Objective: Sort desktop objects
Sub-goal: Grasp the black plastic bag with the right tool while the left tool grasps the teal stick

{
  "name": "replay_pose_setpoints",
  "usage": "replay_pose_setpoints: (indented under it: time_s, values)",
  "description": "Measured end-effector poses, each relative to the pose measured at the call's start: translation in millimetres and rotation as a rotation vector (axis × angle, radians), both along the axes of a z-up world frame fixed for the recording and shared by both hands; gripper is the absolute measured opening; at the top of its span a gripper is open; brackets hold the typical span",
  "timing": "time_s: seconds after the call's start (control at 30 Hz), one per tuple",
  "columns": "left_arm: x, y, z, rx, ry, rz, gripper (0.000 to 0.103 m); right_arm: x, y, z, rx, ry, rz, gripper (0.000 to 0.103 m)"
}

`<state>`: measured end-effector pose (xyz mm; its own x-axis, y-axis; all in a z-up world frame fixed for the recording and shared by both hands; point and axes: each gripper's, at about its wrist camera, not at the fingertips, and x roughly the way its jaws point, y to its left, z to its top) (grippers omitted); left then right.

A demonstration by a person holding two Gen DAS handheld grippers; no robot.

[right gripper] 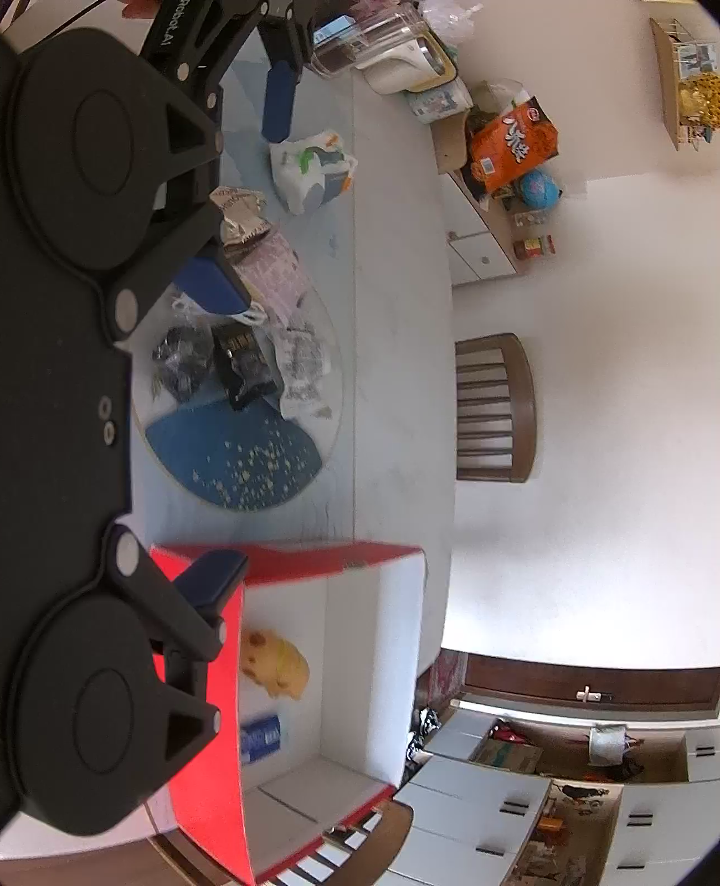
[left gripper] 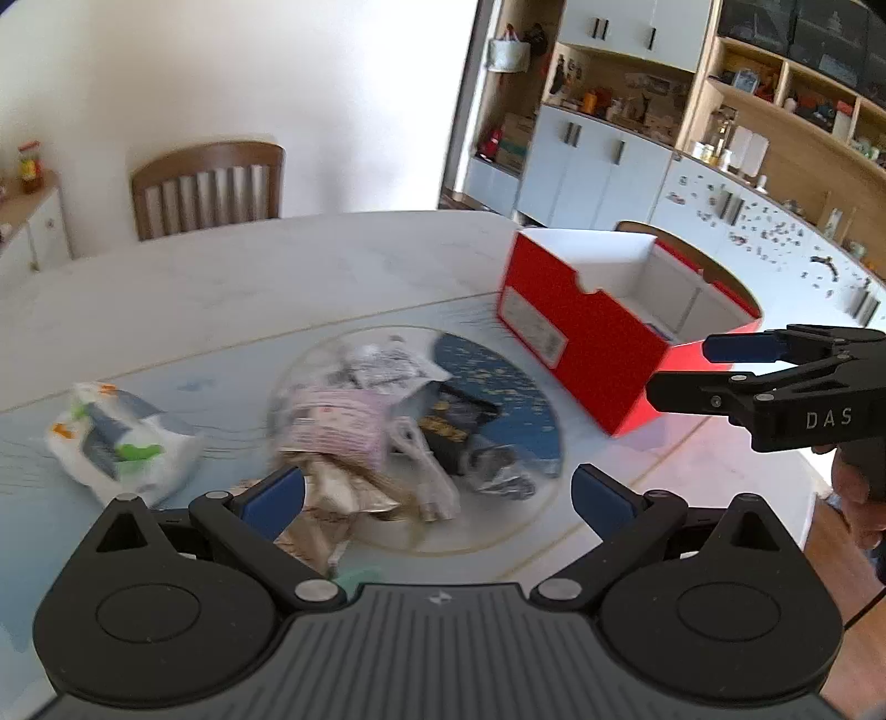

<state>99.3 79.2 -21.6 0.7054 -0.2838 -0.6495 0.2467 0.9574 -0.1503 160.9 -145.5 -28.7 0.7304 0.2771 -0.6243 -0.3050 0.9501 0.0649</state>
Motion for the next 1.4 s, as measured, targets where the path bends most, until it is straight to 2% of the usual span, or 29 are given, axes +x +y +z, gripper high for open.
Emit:
replay_pose_setpoints:
  time_s: [0.13,0.27,0.4,0.87,1.03,1.13,1.3,1.4]
  values:
    - [-2,8,-8,0.024,0.003,0.021,0.103,3,13,-8,-0.003,0.008,0.015,0.092]
    - [-5,17,-16,0.06,-0.006,0.062,0.103,4,32,-16,-0.056,-0.012,0.02,0.092]
    - [-2,26,-28,0.033,0.027,0.078,0.103,8,44,-23,-0.061,-0.024,0.019,0.092]
    - [2,36,-70,0.027,0.106,0.233,0.103,29,66,-59,-0.06,0.029,0.005,0.088]
    - [1,36,-77,0.024,0.128,0.289,0.103,34,72,-66,-0.065,0.033,0.006,0.088]
    - [0,40,-81,-0.007,0.152,0.339,0.103,36,75,-69,-0.068,0.041,0.011,0.088]
    - [1,39,-84,-0.02,0.16,0.361,0.103,40,78,-79,-0.077,0.06,0.002,0.086]
    - [3,39,-86,-0.022,0.17,0.369,0.103,44,77,-86,-0.07,0.085,-0.009,0.082]
